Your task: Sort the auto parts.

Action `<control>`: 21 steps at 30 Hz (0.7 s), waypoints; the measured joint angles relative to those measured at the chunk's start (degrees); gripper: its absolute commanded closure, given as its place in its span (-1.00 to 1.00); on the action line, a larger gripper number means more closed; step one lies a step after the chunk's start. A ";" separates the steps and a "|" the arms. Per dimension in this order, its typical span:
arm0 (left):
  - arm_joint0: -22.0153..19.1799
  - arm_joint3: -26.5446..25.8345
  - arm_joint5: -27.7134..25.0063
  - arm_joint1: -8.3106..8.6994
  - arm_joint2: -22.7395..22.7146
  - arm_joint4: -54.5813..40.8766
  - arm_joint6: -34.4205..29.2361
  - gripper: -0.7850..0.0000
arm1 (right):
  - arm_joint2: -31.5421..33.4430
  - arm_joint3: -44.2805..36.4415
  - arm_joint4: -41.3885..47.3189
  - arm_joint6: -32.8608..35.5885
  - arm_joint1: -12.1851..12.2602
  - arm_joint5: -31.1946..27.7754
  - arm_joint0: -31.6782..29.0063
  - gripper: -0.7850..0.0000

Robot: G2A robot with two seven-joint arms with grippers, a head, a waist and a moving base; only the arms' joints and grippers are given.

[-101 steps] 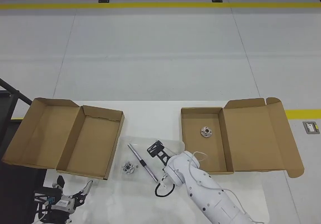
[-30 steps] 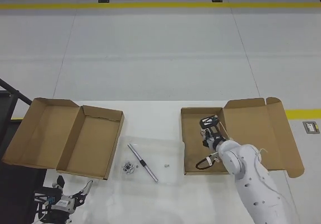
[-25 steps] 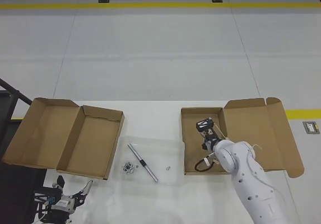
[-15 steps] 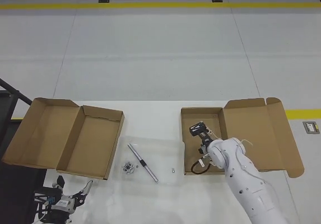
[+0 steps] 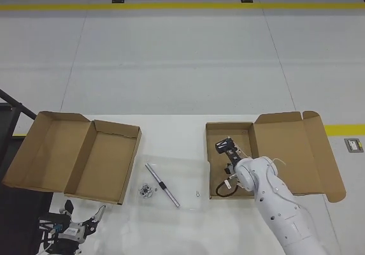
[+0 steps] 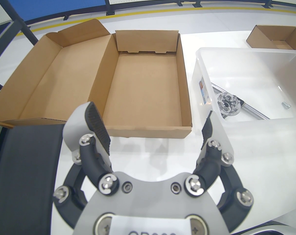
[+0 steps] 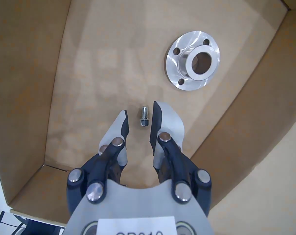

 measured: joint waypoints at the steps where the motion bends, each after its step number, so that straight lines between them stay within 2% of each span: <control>1: 0.00 0.00 0.00 0.00 0.00 0.00 0.00 -1.00 | 0.18 -0.92 -0.25 0.05 0.09 0.07 -0.36 0.36; 6: 0.00 0.00 0.00 0.00 0.00 0.00 0.00 -1.00 | 1.09 -10.01 -0.35 -0.42 0.61 -1.48 -4.07 0.36; 10: 0.00 0.00 0.00 0.00 0.00 0.00 0.00 -1.00 | 2.27 -19.67 3.21 -1.47 1.34 -8.85 -8.73 0.36; 14: 0.00 0.00 0.00 0.00 0.00 0.00 0.00 -1.00 | 0.24 -26.83 2.76 -0.89 1.76 -15.79 -11.85 0.30; 18: 0.00 0.00 0.00 0.00 0.00 0.00 0.00 -1.00 | -3.46 -28.53 1.92 0.93 1.67 -20.43 -12.07 0.21; 21: 0.00 0.00 0.00 0.00 0.00 0.00 0.00 -1.00 | -6.63 -27.36 1.39 2.72 1.24 -21.68 -10.70 0.22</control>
